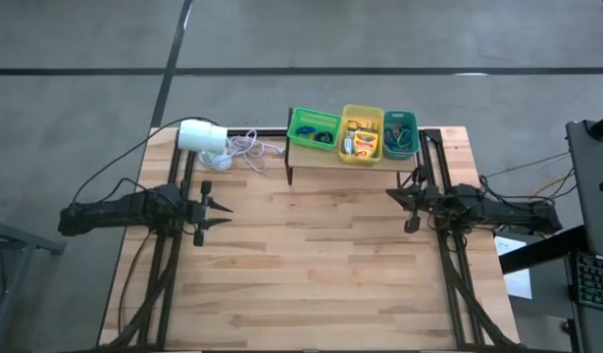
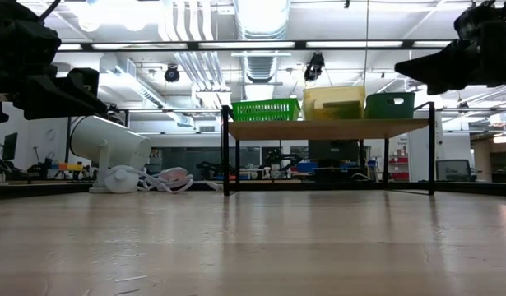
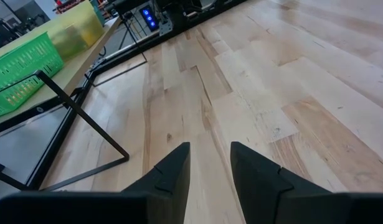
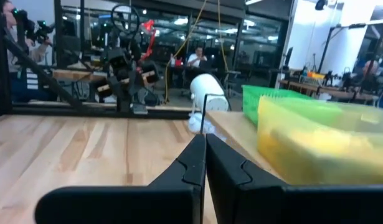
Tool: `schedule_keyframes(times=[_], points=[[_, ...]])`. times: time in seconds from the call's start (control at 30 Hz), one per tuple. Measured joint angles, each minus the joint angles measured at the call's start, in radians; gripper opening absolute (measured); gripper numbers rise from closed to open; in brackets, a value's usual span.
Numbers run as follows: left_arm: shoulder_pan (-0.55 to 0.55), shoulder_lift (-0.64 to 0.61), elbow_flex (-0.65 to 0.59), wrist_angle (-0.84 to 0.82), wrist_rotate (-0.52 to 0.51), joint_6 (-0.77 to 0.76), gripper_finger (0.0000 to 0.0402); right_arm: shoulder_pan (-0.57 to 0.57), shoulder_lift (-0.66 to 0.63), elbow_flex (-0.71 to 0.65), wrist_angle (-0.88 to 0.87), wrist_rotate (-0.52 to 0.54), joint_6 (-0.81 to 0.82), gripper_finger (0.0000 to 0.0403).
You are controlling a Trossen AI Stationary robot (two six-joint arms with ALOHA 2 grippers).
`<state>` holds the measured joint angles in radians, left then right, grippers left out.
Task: Pick & Place Office Desk Supplies
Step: Return to Home Position
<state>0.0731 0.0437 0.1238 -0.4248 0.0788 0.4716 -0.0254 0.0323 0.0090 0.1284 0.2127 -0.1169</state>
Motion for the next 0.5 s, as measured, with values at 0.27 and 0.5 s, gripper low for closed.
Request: schedule_keyframes(times=[0.27, 0.5], points=[[0.0, 0.005, 0.0, 0.001, 0.0, 0.0, 0.0118, 0.0, -0.032, 0.003, -0.072, 0.027, 0.012, 0.0008], [0.0, 0.011, 0.0, 0.0, 0.0, -0.001, 0.0118, 0.0, -0.02, 0.003, -0.073, 0.026, 0.009, 0.0008]])
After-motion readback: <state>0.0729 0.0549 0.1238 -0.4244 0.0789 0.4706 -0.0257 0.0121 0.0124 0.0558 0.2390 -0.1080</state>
